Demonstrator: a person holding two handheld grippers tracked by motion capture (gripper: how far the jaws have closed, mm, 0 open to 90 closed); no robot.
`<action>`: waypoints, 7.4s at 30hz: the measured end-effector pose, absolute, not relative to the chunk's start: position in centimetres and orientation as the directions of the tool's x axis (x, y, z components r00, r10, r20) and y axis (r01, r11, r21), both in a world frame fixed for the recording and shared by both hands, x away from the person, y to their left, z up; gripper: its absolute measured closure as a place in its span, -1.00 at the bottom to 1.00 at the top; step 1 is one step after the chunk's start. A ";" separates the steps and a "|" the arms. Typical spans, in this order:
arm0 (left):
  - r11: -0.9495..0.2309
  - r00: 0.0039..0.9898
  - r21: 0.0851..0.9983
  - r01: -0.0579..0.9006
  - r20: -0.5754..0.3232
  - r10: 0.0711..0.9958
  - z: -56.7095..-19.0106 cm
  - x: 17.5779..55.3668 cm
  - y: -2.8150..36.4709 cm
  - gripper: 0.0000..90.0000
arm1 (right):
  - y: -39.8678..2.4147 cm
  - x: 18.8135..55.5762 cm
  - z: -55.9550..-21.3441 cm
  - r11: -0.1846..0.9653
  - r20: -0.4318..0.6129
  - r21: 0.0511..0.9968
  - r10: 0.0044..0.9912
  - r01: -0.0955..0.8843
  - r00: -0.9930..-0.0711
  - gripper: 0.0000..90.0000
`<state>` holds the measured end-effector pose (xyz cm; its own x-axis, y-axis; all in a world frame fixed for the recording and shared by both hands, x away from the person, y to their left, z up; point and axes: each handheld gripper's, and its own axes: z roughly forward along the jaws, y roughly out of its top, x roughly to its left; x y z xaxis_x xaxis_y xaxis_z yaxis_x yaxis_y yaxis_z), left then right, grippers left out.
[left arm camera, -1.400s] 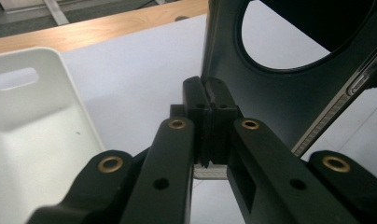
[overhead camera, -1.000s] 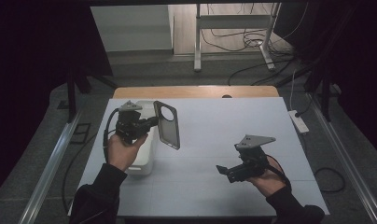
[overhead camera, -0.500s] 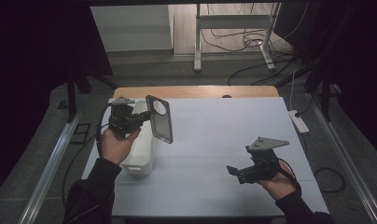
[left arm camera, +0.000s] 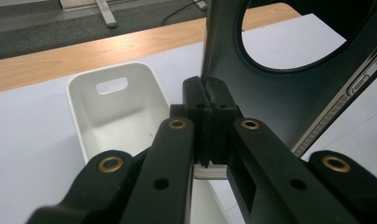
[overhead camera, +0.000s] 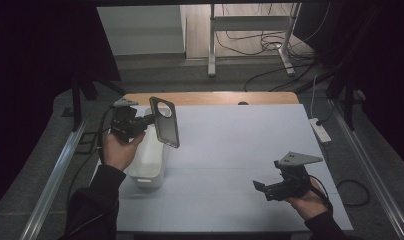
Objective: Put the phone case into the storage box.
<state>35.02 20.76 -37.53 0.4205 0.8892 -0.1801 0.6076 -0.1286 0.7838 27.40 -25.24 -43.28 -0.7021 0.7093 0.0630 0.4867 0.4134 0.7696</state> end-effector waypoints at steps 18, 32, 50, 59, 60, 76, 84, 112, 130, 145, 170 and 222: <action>-0.102 0.367 0.778 0.620 -0.172 0.914 -37.4 36.2 22.8 0.98 | -28.4 26.2 -44.3 0.380 0.055 0.765 0.765 0.519 -0.641 -1.00; -0.086 0.325 0.777 0.623 -0.158 0.933 -37.5 37.4 23.9 0.98 | -30.2 24.7 -44.9 0.358 0.043 0.764 0.801 0.536 -0.597 -1.00; -0.054 0.280 0.774 0.631 -0.162 0.946 -38.2 39.8 24.3 0.98 | -31.2 23.4 -45.1 0.319 0.059 0.779 0.820 0.540 -0.569 -1.00; -0.039 0.252 0.771 0.636 -0.160 0.955 -39.0 41.0 24.5 0.98 | -31.0 23.5 -45.2 0.333 0.052 0.771 0.816 0.542 -0.576 -1.00; -0.039 0.251 0.771 0.635 -0.158 0.955 -39.0 41.1 24.5 0.98 | -31.0 23.5 -45.2 0.333 0.052 0.771 0.816 0.542 -0.576 -1.00; -0.019 0.198 0.771 0.636 -0.139 0.970 -40.6 43.2 24.3 0.98 | -31.0 23.5 -45.2 0.342 0.056 0.763 0.810 0.548 -0.584 -1.00; 0.001 0.179 0.770 0.638 -0.150 0.972 -41.6 43.9 24.3 0.98 | -30.9 23.6 -45.3 0.345 0.057 0.760 0.809 0.551 -0.584 -1.00; 0.025 0.144 0.742 0.670 -0.163 0.976 -44.9 45.3 24.1 0.98 | -30.9 23.6 -45.3 0.348 0.058 0.755 0.809 0.556 -0.585 -0.98; 0.010 0.164 0.724 0.689 -0.170 0.972 -45.7 45.3 24.2 0.71 | -30.9 23.6 -45.3 0.346 0.056 0.758 0.809 0.553 -0.585 -0.98; -0.012 0.218 0.711 0.703 -0.199 0.956 -45.2 44.7 24.4 0.49 | -30.9 23.6 -45.3 0.348 0.055 0.757 0.809 0.552 -0.585 -0.98; -0.073 0.311 0.697 0.713 -0.222 0.924 -43.9 42.0 25.2 0.27 | -30.8 23.6 -45.3 0.353 0.050 0.753 0.811 0.555 -0.583 -0.98; -0.213 0.530 0.741 0.637 -0.220 0.819 -42.8 35.1 21.6 -0.57 | -30.7 23.6 -45.3 0.358 0.044 0.753 0.810 0.553 -0.585 -0.98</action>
